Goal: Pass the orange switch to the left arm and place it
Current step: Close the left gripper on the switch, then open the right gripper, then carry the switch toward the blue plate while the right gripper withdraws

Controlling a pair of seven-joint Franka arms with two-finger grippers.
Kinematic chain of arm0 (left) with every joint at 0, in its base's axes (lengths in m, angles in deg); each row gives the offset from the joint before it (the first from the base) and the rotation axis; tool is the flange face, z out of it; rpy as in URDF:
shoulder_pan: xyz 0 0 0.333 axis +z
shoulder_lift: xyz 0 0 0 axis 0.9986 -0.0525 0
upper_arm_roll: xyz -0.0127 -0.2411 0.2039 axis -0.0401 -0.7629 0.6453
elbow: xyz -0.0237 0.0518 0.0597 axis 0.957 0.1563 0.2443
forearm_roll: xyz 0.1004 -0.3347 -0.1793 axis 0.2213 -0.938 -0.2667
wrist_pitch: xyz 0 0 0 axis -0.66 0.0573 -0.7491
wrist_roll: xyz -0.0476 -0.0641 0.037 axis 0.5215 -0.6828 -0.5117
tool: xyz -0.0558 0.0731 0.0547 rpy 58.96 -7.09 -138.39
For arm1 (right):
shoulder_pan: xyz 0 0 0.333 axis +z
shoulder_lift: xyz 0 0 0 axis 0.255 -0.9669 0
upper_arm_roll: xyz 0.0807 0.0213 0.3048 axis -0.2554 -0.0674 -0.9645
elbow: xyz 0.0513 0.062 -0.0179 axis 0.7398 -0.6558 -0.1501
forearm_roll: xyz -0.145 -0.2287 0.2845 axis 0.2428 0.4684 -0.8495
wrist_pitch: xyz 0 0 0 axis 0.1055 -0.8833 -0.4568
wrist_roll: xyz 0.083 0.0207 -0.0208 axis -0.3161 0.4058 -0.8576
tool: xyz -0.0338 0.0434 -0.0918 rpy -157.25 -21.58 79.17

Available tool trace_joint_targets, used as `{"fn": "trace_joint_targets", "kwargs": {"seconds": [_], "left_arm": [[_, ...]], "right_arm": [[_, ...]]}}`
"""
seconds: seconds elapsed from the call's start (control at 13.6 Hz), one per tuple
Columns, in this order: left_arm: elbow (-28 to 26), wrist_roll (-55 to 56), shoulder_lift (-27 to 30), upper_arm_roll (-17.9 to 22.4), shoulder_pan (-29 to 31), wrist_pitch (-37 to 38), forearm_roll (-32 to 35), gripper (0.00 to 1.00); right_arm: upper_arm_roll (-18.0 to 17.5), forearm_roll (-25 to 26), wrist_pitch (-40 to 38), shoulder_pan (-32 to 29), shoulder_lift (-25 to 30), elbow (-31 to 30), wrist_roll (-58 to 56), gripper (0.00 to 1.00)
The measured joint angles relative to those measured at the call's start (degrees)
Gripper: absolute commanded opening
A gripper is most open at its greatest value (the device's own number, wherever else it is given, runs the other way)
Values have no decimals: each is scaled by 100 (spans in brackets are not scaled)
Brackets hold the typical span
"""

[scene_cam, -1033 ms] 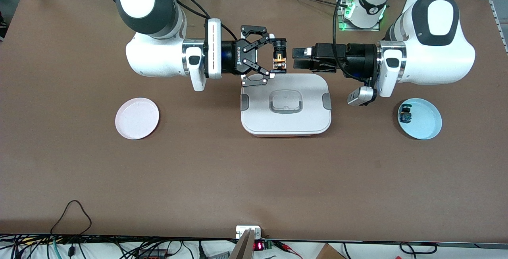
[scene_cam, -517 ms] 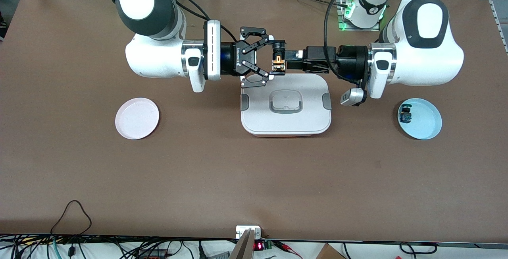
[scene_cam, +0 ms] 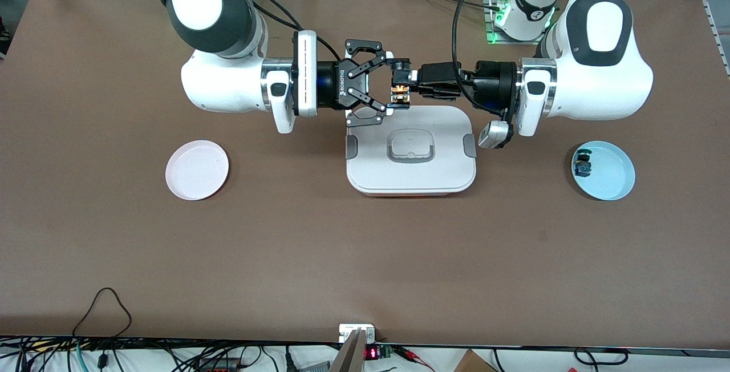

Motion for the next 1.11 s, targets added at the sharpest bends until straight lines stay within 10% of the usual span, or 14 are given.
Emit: {"fn": "trace_joint_targets", "kwargs": {"seconds": [0.07,0.15,0.74,1.11], "left_arm": [[0,-2,0,0,0,0,0,14],[0,-3,0,0,0,0,0,14],[11,-7,0,44,48,104,207,14],[209,-18,9,88,304,527,2499,14]], "right_arm": [[0,0,0,0,0,0,0,37],[0,0,0,0,0,0,0,96],[57,-4,1,-35,7,-108,2,100],[435,39,-283,-224,292,-467,-4,100]]}}
